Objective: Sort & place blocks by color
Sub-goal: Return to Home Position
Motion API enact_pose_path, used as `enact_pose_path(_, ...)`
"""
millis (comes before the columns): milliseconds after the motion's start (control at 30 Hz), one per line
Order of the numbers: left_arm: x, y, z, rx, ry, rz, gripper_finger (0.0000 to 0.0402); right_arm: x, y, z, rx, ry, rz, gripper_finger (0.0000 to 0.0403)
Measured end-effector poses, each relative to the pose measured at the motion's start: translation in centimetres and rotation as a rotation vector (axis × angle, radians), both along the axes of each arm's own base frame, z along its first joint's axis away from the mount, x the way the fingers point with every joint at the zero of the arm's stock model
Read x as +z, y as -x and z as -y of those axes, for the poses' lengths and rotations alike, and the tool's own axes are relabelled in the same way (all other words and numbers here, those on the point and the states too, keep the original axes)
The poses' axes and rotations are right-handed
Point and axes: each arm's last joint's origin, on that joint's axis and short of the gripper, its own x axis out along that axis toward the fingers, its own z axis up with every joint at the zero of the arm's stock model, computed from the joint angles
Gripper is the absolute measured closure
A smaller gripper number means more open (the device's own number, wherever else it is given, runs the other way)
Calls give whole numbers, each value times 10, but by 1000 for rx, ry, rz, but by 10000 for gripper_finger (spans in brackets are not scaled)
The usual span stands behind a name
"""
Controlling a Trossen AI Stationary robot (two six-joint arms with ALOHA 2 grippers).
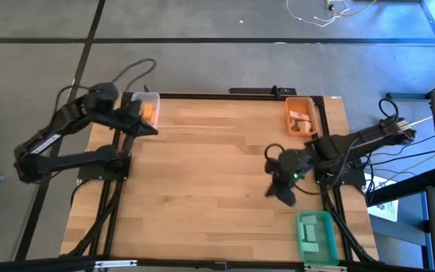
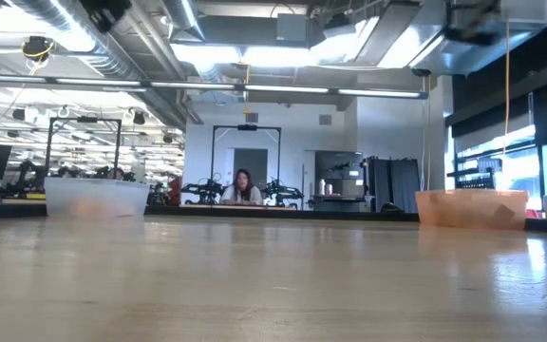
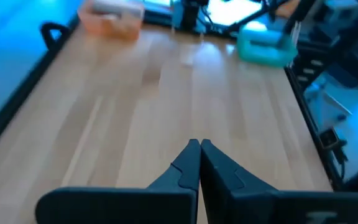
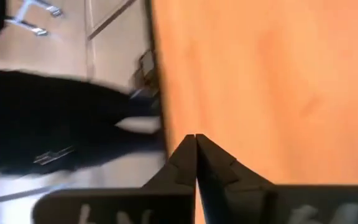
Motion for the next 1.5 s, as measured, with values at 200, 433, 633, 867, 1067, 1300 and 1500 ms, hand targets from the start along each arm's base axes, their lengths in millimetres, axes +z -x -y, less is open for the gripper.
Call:
enact_pose_path(200, 12, 38, 23, 117, -64, 122, 401, 9, -10, 43, -1, 312, 216, 401)
enact_pose_path(433, 17, 80, 49, 179, -175, 288, 401, 50, 11, 85, -60, 607, 356, 402)
enact_pose_path(633, 4, 96, 58, 229, -220, 329, 401, 70, 61, 99, -168, 711, 379, 402)
enact_pose_path(867, -31, 94, 56, 260, -263, 406, 401, 82, 109, 97, -208, 742, 508, 403)
enact_pose_path(1067, -59, 88, 52, 272, -222, 465, 401, 74, 142, 93, -264, 719, 572, 403)
enact_pose_path(1300, -75, 64, 36, 248, -242, 589, 401, 49, 175, 90, -325, 697, 672, 403)
enact_pose_path(1500, -101, 44, 24, 221, -240, 699, 401, 18, 196, 88, -357, 695, 764, 403)
